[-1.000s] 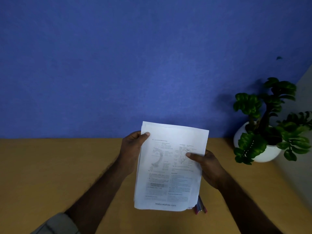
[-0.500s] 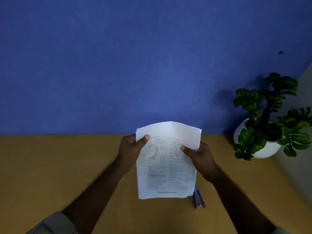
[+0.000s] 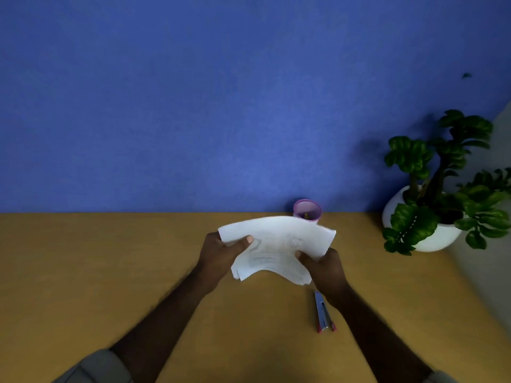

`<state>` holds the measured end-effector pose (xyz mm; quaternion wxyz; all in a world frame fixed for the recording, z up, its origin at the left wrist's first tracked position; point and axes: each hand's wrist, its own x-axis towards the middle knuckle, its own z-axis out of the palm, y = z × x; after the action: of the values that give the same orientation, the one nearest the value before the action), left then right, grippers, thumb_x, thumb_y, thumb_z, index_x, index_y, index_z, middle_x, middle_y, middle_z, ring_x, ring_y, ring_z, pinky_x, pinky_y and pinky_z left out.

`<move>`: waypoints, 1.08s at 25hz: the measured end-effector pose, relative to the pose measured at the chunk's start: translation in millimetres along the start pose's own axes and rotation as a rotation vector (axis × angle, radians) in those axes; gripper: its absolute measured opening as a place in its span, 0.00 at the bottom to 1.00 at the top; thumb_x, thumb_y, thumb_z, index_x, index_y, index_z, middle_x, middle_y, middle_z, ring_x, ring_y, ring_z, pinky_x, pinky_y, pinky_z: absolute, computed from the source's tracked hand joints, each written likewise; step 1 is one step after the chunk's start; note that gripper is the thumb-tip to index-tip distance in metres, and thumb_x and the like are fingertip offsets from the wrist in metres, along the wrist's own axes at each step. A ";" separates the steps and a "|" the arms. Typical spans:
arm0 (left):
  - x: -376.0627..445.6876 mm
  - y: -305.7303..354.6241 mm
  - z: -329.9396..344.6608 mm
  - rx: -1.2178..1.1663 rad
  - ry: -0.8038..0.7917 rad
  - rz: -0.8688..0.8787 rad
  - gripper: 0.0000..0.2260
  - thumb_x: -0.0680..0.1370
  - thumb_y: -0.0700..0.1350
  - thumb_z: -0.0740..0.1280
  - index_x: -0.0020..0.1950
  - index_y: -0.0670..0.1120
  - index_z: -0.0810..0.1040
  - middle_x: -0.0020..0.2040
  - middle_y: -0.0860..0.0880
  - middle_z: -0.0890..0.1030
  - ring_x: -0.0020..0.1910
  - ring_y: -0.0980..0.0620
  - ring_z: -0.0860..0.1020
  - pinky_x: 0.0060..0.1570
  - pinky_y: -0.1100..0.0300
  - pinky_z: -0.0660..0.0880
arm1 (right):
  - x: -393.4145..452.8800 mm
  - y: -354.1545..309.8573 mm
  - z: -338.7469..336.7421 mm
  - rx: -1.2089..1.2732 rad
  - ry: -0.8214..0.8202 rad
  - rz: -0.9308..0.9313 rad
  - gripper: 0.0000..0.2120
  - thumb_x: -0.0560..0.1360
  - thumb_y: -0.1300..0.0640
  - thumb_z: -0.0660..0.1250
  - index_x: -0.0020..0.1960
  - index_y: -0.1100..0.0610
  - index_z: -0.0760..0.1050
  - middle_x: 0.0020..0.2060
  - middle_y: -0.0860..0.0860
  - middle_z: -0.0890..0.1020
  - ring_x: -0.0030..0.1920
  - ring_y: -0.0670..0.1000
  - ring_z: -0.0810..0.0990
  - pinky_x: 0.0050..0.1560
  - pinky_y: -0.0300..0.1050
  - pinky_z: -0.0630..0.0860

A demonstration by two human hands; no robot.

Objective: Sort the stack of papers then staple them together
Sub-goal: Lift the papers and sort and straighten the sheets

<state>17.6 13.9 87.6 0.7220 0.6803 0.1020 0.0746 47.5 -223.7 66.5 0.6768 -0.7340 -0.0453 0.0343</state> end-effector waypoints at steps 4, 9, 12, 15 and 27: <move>-0.2 -4.0 -0.2 -0.036 -0.002 0.041 0.08 0.72 0.42 0.79 0.49 0.51 0.88 0.49 0.51 0.89 0.49 0.53 0.87 0.44 0.60 0.84 | 1.7 3.9 -1.1 0.067 0.023 0.000 0.10 0.74 0.63 0.73 0.49 0.47 0.82 0.44 0.45 0.88 0.47 0.47 0.86 0.42 0.41 0.83; -2.7 -15.8 6.5 0.167 0.068 -0.026 0.04 0.74 0.45 0.77 0.43 0.54 0.85 0.36 0.61 0.86 0.39 0.63 0.85 0.34 0.69 0.79 | -3.3 19.9 2.6 -0.058 0.007 0.089 0.10 0.72 0.65 0.74 0.48 0.51 0.81 0.44 0.46 0.86 0.49 0.52 0.85 0.42 0.40 0.82; 6.7 -4.4 0.7 0.102 0.157 -0.010 0.03 0.75 0.47 0.76 0.41 0.53 0.85 0.37 0.62 0.86 0.38 0.65 0.84 0.33 0.71 0.77 | 5.2 11.5 -3.5 -0.077 0.042 0.040 0.08 0.72 0.59 0.76 0.46 0.47 0.82 0.42 0.46 0.87 0.44 0.48 0.86 0.40 0.39 0.82; 15.2 13.2 -13.2 -0.167 0.217 -0.006 0.08 0.76 0.47 0.75 0.53 0.49 0.85 0.51 0.55 0.88 0.51 0.57 0.86 0.46 0.62 0.81 | 11.9 5.0 -10.5 -0.061 0.132 0.037 0.15 0.71 0.52 0.76 0.56 0.52 0.81 0.51 0.51 0.86 0.50 0.50 0.84 0.49 0.47 0.82; 9.5 -2.3 -19.3 -0.536 0.075 -0.162 0.19 0.80 0.38 0.68 0.71 0.45 0.75 0.65 0.46 0.83 0.63 0.45 0.82 0.50 0.51 0.84 | 17.7 -12.1 3.1 0.550 -0.158 0.275 0.18 0.74 0.69 0.68 0.63 0.59 0.78 0.61 0.60 0.82 0.58 0.61 0.83 0.51 0.56 0.82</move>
<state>21.9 34.8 83.9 0.8756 0.4513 0.1593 0.0662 64.5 -217.7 78.5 0.8332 -0.5179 0.0132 0.1933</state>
